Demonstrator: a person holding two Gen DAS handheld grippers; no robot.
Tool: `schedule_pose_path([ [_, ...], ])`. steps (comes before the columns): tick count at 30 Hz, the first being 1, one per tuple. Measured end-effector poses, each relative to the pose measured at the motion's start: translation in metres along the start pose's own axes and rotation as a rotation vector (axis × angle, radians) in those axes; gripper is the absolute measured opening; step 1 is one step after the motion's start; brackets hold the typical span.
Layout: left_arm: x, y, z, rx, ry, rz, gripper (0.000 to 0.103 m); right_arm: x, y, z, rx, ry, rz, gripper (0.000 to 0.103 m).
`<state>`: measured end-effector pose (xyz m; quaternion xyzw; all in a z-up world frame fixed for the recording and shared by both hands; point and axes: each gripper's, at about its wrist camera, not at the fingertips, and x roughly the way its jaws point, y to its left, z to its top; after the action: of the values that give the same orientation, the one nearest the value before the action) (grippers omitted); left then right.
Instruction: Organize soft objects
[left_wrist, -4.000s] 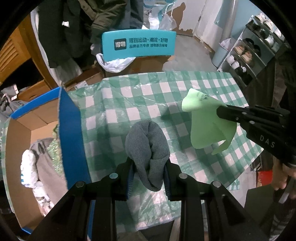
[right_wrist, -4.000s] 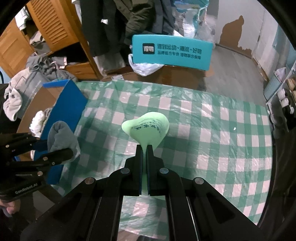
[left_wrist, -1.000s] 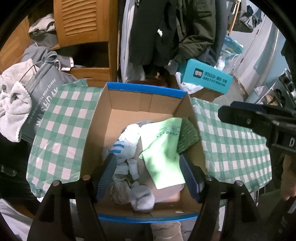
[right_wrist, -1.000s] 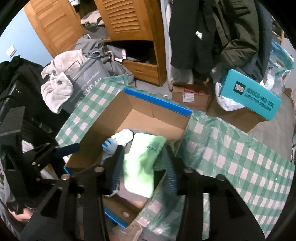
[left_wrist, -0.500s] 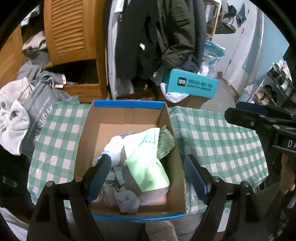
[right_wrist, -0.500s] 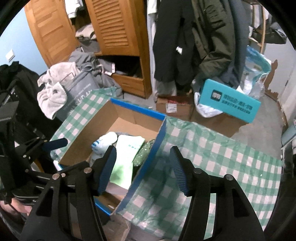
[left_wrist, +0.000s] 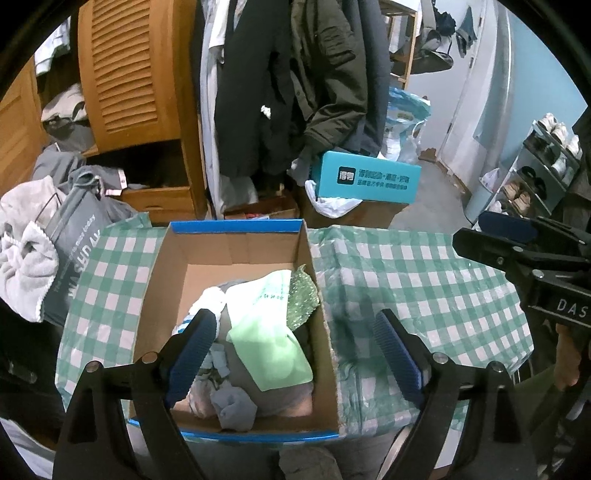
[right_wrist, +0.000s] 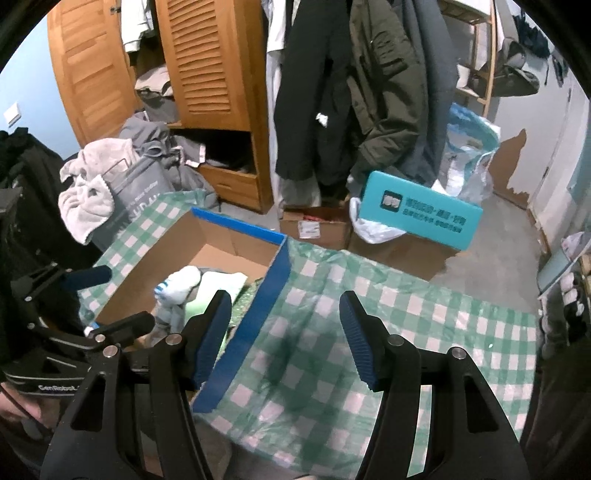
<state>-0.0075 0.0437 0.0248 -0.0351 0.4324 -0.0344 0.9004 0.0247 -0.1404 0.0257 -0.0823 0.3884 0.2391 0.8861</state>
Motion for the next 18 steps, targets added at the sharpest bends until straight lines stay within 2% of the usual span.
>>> schedule_pose_path([
  [6, 0.003, -0.012, 0.000, 0.011, -0.005, -0.014, 0.092, -0.002, -0.010, -0.008, -0.005, -0.010, -0.027, 0.060],
  [18, 0.008, -0.017, 0.002, 0.022, -0.012, 0.025, 0.093, 0.005, -0.027, -0.020, 0.023, 0.028, -0.029, 0.060],
])
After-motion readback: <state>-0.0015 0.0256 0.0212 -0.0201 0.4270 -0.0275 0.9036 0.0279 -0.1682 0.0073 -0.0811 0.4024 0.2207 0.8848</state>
